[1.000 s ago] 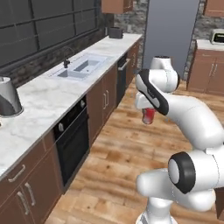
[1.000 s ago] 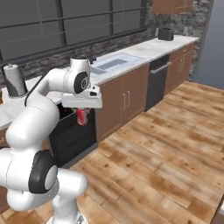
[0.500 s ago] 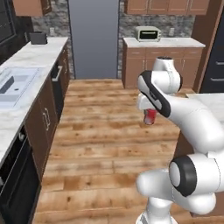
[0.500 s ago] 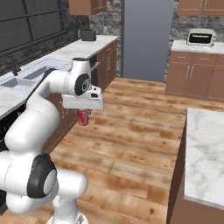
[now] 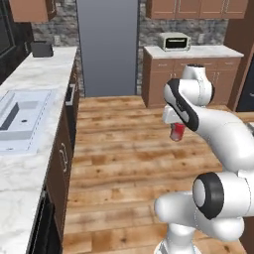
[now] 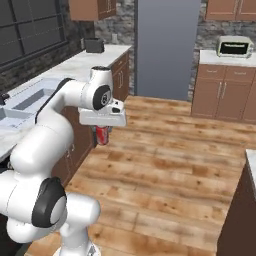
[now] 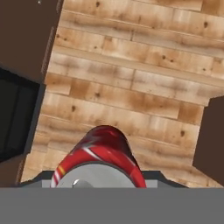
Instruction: Four empty soda cans are scattered around the kitchen. Gather all the cans and cluster them next to the stove for recycling.
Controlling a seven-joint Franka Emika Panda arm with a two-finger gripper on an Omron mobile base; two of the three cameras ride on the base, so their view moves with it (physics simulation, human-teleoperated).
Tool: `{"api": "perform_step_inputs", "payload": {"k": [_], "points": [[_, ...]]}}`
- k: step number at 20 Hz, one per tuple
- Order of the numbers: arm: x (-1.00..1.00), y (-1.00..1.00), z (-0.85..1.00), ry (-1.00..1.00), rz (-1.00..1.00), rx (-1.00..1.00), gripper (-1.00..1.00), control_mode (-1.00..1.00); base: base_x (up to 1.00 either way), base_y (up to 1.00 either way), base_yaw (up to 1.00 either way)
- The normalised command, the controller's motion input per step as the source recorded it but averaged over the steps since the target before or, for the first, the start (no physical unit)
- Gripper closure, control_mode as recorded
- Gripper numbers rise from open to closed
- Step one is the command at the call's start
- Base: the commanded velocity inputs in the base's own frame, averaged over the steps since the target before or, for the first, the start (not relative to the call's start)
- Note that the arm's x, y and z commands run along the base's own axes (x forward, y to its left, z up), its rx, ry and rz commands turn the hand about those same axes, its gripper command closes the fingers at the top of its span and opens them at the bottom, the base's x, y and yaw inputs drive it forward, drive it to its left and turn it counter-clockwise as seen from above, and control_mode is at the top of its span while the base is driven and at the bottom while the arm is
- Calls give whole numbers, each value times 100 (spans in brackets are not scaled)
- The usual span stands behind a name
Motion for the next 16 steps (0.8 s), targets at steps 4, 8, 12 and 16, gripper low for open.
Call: {"api": "perform_step_inputs", "payload": {"k": [4, 8, 12, 16], "points": [[0, 0, 0, 0, 0, 0, 100, 100, 100, 33, 0], [0, 0, 0, 0, 0, 0, 100, 100, 100, -6, -5], [0, 0, 0, 0, 0, 0, 100, 100, 100, -10, -31], [0, 0, 0, 0, 0, 0, 100, 100, 100, 0, -45]]}}
